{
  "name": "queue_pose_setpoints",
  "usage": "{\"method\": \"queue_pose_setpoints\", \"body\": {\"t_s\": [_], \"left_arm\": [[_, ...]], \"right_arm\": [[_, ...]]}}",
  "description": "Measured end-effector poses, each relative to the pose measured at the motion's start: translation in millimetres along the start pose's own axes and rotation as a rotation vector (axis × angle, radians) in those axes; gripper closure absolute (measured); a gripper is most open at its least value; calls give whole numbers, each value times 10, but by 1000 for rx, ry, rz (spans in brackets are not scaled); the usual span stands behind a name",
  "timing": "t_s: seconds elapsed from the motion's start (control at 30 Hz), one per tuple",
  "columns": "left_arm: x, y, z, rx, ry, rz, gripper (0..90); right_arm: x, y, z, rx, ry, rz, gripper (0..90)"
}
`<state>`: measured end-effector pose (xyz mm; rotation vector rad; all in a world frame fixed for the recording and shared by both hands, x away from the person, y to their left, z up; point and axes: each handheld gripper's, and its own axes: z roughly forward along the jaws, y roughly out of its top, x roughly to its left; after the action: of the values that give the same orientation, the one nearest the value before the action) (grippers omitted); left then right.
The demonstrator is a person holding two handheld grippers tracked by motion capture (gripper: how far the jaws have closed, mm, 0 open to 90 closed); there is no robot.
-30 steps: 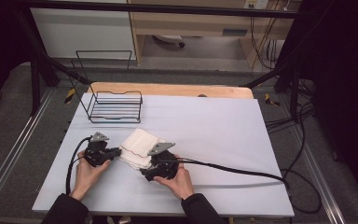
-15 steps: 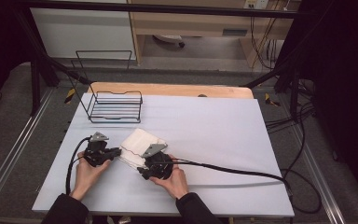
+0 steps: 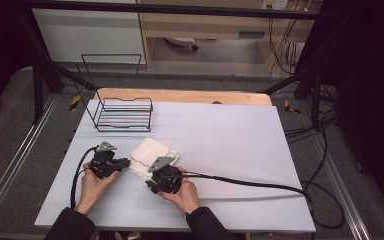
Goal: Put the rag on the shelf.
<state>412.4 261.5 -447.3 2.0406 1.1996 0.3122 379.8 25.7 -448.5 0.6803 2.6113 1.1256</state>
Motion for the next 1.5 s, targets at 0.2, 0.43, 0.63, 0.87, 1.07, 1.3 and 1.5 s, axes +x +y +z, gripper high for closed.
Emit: {"method": "queue_pose_setpoints", "body": {"t_s": [0.2,0.43,0.63,0.87,1.07,1.3,1.5], "left_arm": [[0,-1,0,-2,0,-19,819],[-7,5,-3,0,7,-26,824],[19,9,-16,3,-6,-42,833],[43,38,-91,-18,-23,-52,841],[53,48,-151,-6,-42,-46,843],[117,9,-232,30,-29,-28,843],[192,-49,-268,47,-4,-21,842]], "right_arm": [[42,-35,17,-14,-48,-65,618],[62,-14,25,7,-85,-116,709],[26,8,19,13,-87,-100,809],[6,61,-34,-4,-55,-65,838],[68,132,-130,-9,-13,-42,841],[230,177,-35,-7,60,22,840],[372,216,110,-4,94,47,814]]}}
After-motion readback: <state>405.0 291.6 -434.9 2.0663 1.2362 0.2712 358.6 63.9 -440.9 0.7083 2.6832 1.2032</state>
